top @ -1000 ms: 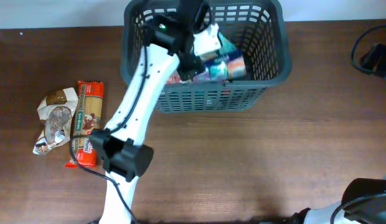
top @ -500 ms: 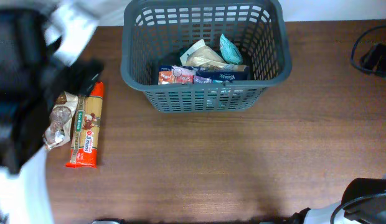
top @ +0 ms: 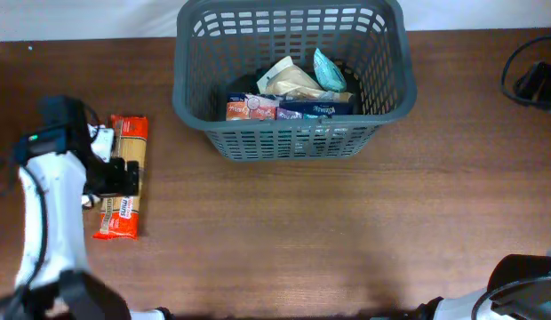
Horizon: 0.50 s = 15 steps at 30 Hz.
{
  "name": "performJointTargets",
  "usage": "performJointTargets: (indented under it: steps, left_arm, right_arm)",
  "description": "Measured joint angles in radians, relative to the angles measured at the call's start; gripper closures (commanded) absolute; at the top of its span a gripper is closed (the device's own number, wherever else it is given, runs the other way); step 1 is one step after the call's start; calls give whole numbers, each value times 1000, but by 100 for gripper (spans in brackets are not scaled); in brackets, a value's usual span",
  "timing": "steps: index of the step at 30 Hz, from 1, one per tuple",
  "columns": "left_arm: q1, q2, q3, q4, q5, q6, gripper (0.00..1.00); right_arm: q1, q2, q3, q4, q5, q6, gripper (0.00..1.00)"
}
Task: Pack container
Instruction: 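Grasp the spaghetti pack with the left gripper, then carry the spaghetti pack into the basket and release it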
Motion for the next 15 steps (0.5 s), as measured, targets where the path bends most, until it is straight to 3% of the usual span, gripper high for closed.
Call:
performJointTargets:
  steps: [12, 15]
  left_arm:
    - [10, 348, -2, 216, 12, 10, 0]
    - [10, 392, -2, 254, 16, 24, 6]
  right_arm:
    - [0, 0, 0, 0, 0, 0, 1]
    - [0, 0, 0, 0, 0, 0, 1]
